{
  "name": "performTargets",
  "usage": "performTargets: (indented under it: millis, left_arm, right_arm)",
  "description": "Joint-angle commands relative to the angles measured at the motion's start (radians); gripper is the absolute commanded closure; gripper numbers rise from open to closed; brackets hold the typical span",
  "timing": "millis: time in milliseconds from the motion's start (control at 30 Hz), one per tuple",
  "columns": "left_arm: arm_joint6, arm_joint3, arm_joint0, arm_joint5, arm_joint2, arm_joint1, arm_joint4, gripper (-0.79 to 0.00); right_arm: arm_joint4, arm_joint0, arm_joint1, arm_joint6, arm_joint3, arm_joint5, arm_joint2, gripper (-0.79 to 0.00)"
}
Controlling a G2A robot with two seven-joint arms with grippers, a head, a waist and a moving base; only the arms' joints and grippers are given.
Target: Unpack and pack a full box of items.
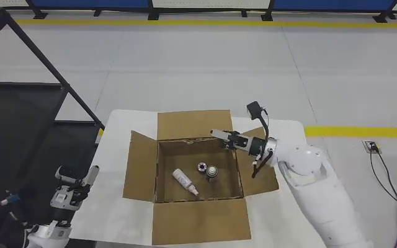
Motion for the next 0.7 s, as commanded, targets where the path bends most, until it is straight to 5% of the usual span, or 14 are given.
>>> performTargets:
  millis: [0,100,400,667]
  left_arm:
    - [0.000,-0.001,-0.001,0.001,0.001,0.000,0.001,-0.785]
    - [0.000,-0.001,-0.001,0.001,0.001,0.000,0.001,-0.785]
    - [0.000,-0.001,-0.001,0.001,0.001,0.000,0.001,-0.785]
    - [0.000,-0.001,-0.001,0.001,0.001,0.000,0.001,-0.785]
  right_arm:
    - [-0.002,0.000,0.000,0.000,0.000,0.000,0.000,-0.785]
    - [-0.079,-0.009,-0.001,-0.035,-0.030,0.000,-0.027,-0.785]
    - [-0.892,0.066,-0.013,0.108,-0.137,0.180,-0.366,-0.785]
    - [-1.073,0.137,-0.057,0.232,-0.030,0.315,-0.499,-0.785]
